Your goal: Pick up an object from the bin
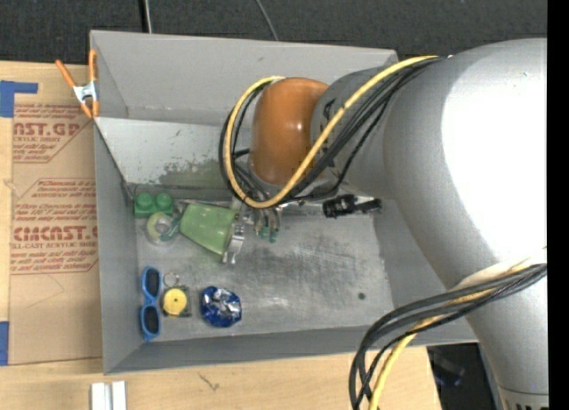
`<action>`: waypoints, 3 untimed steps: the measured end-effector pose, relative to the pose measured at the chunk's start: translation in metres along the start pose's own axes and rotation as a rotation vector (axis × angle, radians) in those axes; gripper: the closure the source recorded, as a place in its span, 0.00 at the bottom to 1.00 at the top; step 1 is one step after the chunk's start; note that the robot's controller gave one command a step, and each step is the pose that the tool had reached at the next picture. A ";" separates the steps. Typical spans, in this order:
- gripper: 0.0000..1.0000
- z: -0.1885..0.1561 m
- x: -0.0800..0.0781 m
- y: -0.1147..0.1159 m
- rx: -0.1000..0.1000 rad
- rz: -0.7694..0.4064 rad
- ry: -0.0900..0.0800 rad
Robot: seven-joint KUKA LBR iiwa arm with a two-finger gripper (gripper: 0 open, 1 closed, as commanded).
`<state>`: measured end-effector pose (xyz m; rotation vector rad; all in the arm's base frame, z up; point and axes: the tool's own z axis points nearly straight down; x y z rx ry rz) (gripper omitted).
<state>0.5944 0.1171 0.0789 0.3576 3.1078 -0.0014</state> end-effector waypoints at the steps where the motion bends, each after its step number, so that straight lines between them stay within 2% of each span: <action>1: 1.00 -0.006 0.000 0.000 0.002 -0.001 0.011; 2: 1.00 -0.042 -0.001 0.001 -0.002 -0.001 0.010; 3: 1.00 -0.120 -0.004 0.002 -0.004 -0.003 0.005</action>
Offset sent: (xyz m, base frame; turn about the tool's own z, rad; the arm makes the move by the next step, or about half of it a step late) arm -0.0002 0.0000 0.0056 0.0000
